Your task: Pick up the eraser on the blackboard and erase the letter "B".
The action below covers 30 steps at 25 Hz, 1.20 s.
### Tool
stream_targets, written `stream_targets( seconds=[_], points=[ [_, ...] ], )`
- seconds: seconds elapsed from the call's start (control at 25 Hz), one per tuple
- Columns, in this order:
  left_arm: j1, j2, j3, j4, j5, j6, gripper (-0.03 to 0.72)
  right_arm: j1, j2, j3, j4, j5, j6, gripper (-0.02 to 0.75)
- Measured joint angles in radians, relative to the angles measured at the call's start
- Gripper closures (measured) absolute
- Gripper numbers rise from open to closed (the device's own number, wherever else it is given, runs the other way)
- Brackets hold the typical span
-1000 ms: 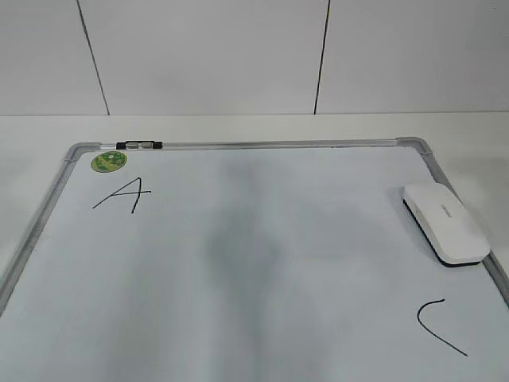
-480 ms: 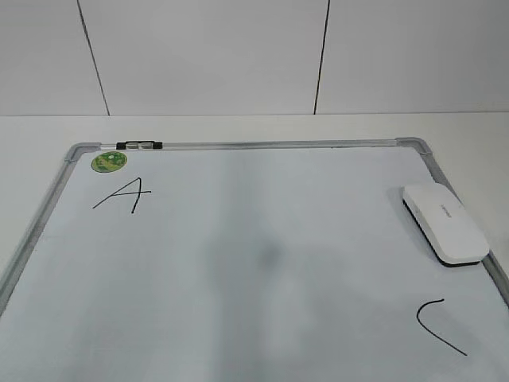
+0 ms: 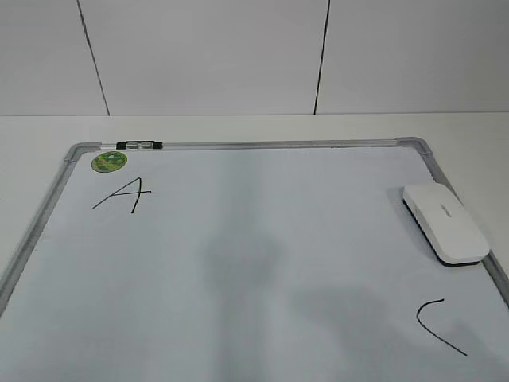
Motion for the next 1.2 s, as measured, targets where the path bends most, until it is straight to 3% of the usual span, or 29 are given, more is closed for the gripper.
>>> stream_targets(
  seconds=[0.36,1.2],
  points=[
    [0.000,0.000,0.043,0.042,-0.111,0.000,0.453,0.000,-0.002,0.024,-0.003,-0.027,0.000,0.153],
    [0.000,0.000,0.046,0.046,-0.119,0.000,0.453,0.000,-0.002,0.031,-0.003,-0.037,0.000,0.153]
  ],
)
